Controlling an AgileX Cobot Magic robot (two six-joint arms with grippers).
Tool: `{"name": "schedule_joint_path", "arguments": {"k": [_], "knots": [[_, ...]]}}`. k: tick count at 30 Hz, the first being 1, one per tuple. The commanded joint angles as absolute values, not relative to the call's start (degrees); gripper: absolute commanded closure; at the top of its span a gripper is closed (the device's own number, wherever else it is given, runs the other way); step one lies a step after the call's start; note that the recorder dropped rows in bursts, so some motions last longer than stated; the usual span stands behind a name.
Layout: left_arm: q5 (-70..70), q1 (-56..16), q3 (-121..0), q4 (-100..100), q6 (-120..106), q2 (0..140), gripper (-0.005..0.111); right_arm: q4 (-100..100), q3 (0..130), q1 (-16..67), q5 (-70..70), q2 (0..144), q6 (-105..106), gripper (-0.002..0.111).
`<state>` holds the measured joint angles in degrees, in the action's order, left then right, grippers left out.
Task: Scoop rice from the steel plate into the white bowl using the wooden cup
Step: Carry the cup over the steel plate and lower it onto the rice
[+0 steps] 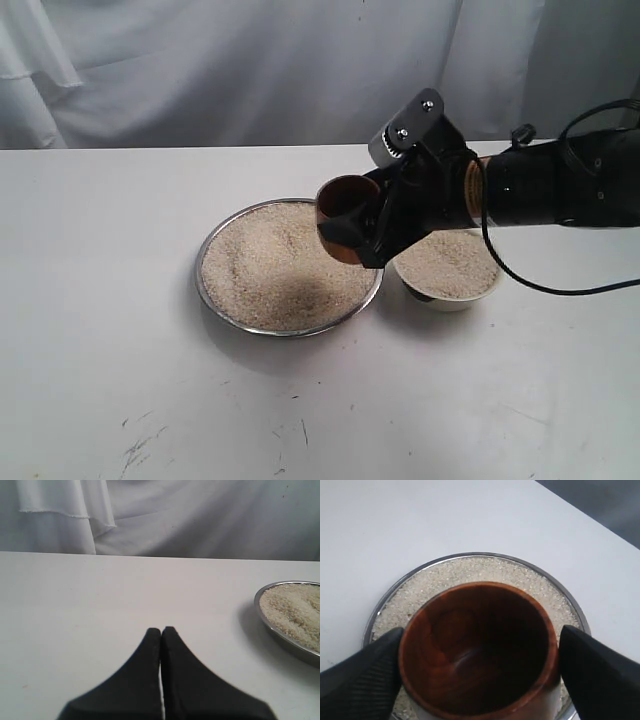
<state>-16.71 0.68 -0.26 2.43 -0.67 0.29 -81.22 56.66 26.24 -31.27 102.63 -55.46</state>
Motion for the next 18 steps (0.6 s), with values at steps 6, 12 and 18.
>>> {"name": "schedule_joint_path", "arguments": {"k": [6, 12, 18], "knots": [[-16.3, 0.6, 0.0, 2.5, -0.5, 0.0, 0.107, -89.5, 60.6, 26.5, -30.1, 102.0, -59.6, 0.108], [-16.3, 0.6, 0.0, 2.5, -0.5, 0.0, 0.107, -89.6, 62.3, 28.6, -25.9, 104.4, -59.6, 0.108], [-16.3, 0.6, 0.0, 2.5, -0.5, 0.0, 0.107, -93.6, 66.0, 29.7, -25.2, 109.3, -60.0, 0.108]]}}
